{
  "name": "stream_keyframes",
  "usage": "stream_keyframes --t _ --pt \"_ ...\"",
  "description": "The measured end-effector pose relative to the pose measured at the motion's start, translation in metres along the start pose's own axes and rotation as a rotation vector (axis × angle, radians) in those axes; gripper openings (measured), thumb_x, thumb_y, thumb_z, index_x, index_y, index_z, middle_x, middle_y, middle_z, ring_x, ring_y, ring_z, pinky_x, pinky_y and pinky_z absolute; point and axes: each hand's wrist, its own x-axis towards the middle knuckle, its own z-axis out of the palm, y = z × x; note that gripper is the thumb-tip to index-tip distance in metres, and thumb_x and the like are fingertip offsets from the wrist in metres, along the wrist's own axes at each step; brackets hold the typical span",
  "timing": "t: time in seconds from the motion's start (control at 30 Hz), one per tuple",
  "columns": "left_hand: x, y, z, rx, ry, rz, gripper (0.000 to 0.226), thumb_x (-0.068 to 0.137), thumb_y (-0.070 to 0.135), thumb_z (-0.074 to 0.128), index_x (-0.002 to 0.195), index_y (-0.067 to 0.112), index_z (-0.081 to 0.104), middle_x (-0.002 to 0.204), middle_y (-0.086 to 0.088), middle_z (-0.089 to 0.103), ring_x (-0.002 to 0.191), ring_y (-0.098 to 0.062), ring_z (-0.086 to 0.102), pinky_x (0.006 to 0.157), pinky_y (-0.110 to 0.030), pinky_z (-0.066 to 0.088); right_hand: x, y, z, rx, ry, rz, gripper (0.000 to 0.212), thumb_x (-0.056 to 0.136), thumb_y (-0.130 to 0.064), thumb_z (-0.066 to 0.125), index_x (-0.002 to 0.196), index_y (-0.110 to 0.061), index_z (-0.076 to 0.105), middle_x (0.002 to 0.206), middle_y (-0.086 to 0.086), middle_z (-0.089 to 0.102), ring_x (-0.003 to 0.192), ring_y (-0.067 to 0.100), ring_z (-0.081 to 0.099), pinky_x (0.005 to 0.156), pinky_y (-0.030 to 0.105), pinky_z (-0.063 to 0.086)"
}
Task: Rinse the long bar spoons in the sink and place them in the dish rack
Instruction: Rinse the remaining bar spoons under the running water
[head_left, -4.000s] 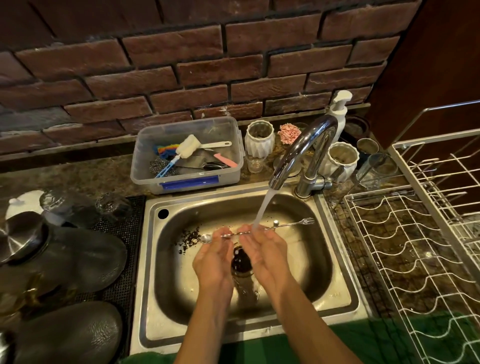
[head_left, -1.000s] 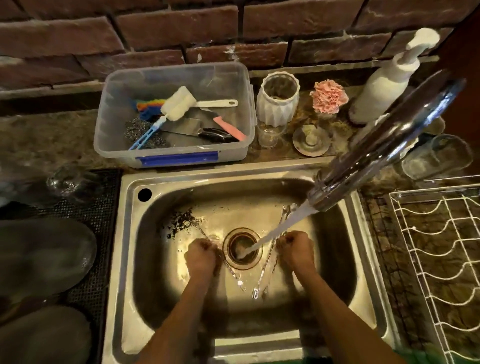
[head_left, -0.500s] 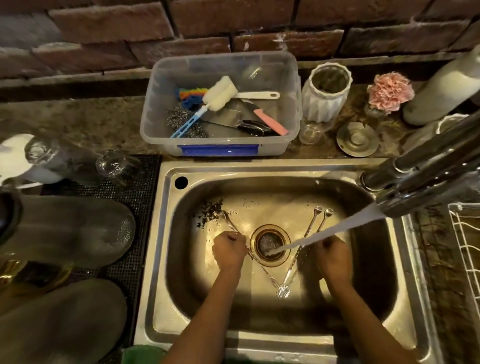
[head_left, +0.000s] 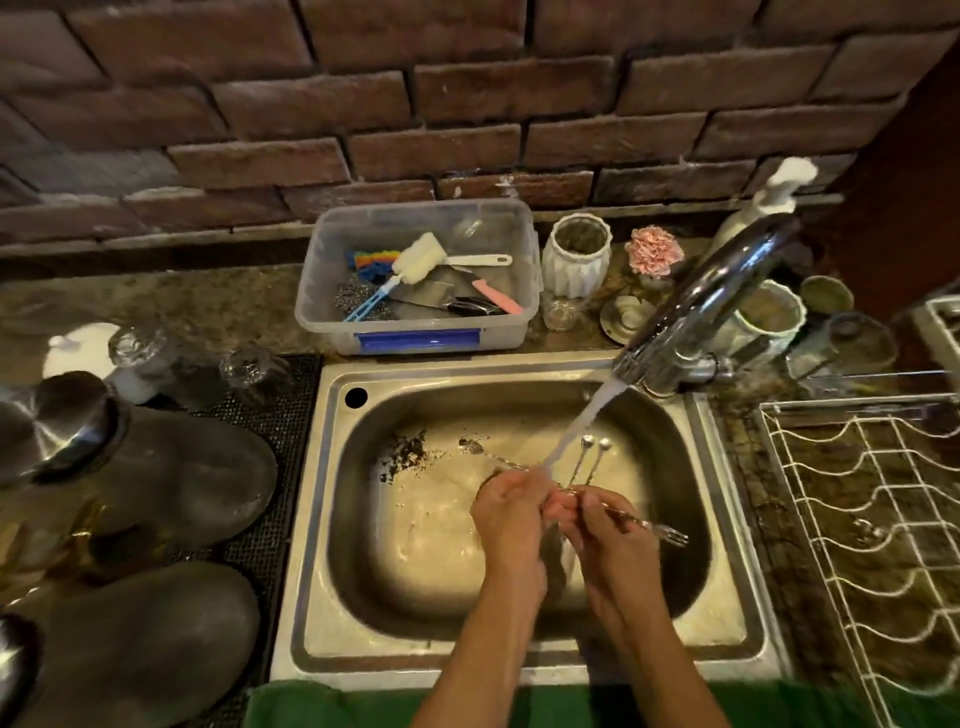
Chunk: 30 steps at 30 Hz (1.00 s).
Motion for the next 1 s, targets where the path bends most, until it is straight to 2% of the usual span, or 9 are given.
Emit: stream_keyframes --t 0.13,0.23,0.3,0.33,0.4,0.53,0.67,0.8,1.0 --pt "-0.004 0.008 -0.005 -0.040 -0.001 0.054 0.015 0.094 0.008 0.063 0.095 -0.004 0.070 0.073 -0.010 0.063 0.065 -0.017 0.054 0.062 -0.027 0.047 -0.009 -0.023 -0.015 0.261 0.052 0.052 0.029 0.076 -0.006 0.066 0.100 0.010 0.066 0.098 0.023 0.071 0.088 0.025 0.073 0.069 0.026 0.062" --pt "-0.004 0.017 -0.004 -0.044 0.025 0.069 0.014 0.093 0.002 0.063 0.082 0.004 0.072 0.074 -0.008 0.071 0.073 -0.019 0.063 0.070 -0.028 0.052 -0.018 -0.034 -0.025 0.255 0.039 0.041 0.016 0.089 0.001 0.059 0.101 0.012 0.064 0.097 0.023 0.070 0.091 0.028 0.069 0.068 0.024 0.062" --pt "-0.005 0.019 0.002 -0.058 0.004 0.032 0.005 0.089 -0.002 0.066 0.090 -0.001 0.071 0.086 -0.015 0.075 0.080 -0.020 0.070 0.075 -0.029 0.058 -0.021 -0.036 -0.027 0.238 0.040 0.045 0.016 0.091 0.002 0.058 0.102 0.013 0.064 0.093 0.023 0.070 0.087 0.027 0.070 0.066 0.024 0.062" --pt "-0.005 0.018 0.006 -0.049 -0.003 0.015 0.009 0.087 -0.003 0.068 0.096 -0.004 0.070 0.093 -0.019 0.075 0.083 -0.022 0.072 0.076 -0.029 0.060 -0.022 -0.036 -0.027 0.243 0.036 0.048 0.016 0.091 0.002 0.058 0.102 0.013 0.064 0.092 0.023 0.070 0.085 0.027 0.070 0.066 0.024 0.062" --pt "-0.008 0.011 0.011 -0.022 -0.025 -0.031 0.018 0.085 -0.003 0.070 0.103 -0.006 0.070 0.097 -0.020 0.076 0.087 -0.023 0.074 0.075 -0.028 0.060 -0.025 -0.037 -0.026 0.254 0.030 0.046 0.018 0.090 0.001 0.059 0.102 0.014 0.064 0.089 0.024 0.071 0.081 0.027 0.071 0.066 0.025 0.062" --pt "-0.011 0.010 0.009 0.009 -0.044 -0.071 0.017 0.087 0.004 0.070 0.103 -0.002 0.072 0.098 -0.019 0.077 0.090 -0.027 0.075 0.061 -0.028 0.061 -0.028 -0.042 -0.031 0.278 0.045 0.060 0.017 0.090 0.002 0.060 0.102 0.014 0.064 0.085 0.023 0.073 0.075 0.025 0.075 0.062 0.025 0.062" --pt "-0.007 0.014 0.010 -0.096 0.002 -0.035 0.017 0.086 -0.002 0.068 0.102 -0.005 0.071 0.098 -0.020 0.076 0.092 -0.026 0.075 0.078 -0.031 0.061 -0.034 -0.042 -0.028 0.253 0.056 0.045 0.014 0.090 0.003 0.060 0.098 0.013 0.066 0.087 0.026 0.073 0.079 0.028 0.073 0.066 0.026 0.063" --pt "-0.010 0.014 0.015 -0.040 -0.016 -0.021 0.012 0.086 -0.005 0.068 0.098 -0.004 0.071 0.092 -0.018 0.076 0.089 -0.025 0.073 0.076 -0.030 0.059 -0.034 -0.041 -0.025 0.264 0.086 0.064 0.017 0.089 0.004 0.060 0.102 0.014 0.065 0.092 0.028 0.074 0.085 0.031 0.073 0.070 0.029 0.063" --pt "-0.003 0.018 0.018 -0.077 0.076 0.051 0.011 0.093 0.001 0.063 0.103 -0.003 0.065 0.094 -0.022 0.073 0.081 -0.027 0.074 0.068 -0.027 0.061 -0.040 -0.045 -0.022 0.212 0.081 0.020 0.014 0.087 0.004 0.060 0.095 0.014 0.066 0.083 0.024 0.074 0.084 0.031 0.070 0.076 0.031 0.061"
